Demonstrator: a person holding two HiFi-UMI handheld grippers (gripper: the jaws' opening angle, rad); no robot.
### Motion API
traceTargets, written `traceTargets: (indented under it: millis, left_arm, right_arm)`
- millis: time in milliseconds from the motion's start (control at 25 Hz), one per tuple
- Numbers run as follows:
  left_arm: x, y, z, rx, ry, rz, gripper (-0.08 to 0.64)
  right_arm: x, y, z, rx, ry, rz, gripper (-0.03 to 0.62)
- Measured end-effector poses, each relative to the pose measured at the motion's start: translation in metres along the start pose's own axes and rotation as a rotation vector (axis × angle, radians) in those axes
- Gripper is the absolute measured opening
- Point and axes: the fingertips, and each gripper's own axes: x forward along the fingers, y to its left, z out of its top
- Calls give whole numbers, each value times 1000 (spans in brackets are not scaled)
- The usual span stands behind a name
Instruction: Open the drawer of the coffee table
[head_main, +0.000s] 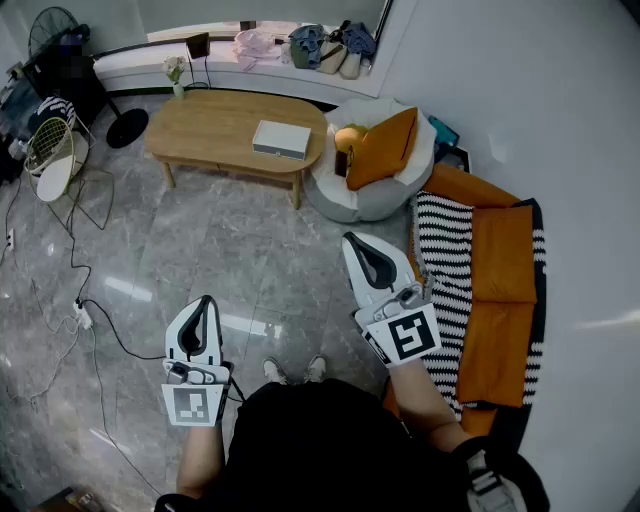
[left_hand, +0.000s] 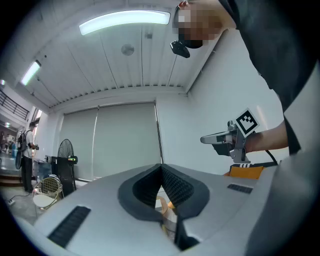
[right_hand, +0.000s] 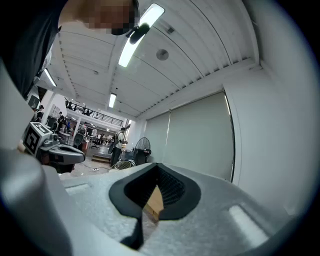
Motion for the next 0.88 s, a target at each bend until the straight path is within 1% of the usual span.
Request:
traceTargets:
  millis: [160,320,440,560,760,880]
  left_arm:
    - [5,-15,2,8,-2,-19,8]
    - [11,-25,1,5,5,-20,8]
    - [13,-33,1,12,2,-13,8]
    - [17,-41,5,16,-8,2,8]
    - [14,-51,12,36,-15,49,8]
    - [14,-51,2,24,-2,68,8]
  right_arm:
    - [-10,-9,-3,0,9,-2,5]
    - [-17,-18,-10,10,21,2,5]
    - [-24,-23,-13,56,-3,19,5]
    - [-33,-32,-21,101,-7,26,5]
    - [-43,-38,-42,106,26,57,5]
    - [-45,-40,-53,106,46,67,5]
